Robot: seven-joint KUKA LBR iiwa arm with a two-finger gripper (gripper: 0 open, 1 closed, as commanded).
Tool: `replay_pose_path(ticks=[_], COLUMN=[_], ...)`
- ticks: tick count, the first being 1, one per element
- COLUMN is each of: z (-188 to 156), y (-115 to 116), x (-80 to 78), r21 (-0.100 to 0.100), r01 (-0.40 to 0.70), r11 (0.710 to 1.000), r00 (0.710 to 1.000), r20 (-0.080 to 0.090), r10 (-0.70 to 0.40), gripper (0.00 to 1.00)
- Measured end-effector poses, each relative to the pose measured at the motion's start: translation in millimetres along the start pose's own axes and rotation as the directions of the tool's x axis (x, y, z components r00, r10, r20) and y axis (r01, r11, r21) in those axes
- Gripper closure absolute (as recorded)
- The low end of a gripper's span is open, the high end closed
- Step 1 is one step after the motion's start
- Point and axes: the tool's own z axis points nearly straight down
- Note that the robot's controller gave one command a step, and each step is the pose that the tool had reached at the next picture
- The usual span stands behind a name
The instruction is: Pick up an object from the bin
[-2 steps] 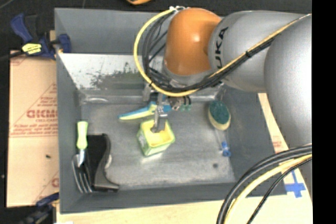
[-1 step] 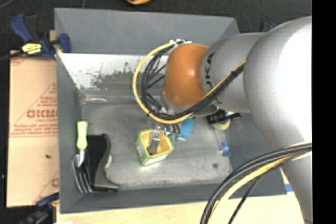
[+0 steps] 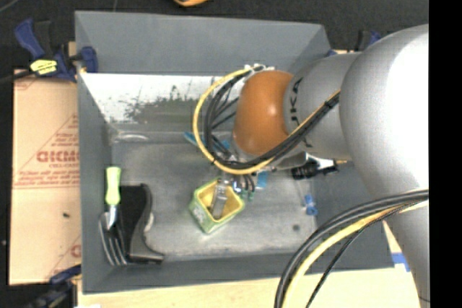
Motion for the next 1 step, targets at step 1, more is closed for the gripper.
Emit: replay_pose_path(ticks=[1], z=[0.2], y=[-24.8], x=[53.7], r21=[0.0], r01=[-0.023], r11=[1.0], r00=[1.0], r20=[0.002], r10=[0.023], gripper=[0.0])
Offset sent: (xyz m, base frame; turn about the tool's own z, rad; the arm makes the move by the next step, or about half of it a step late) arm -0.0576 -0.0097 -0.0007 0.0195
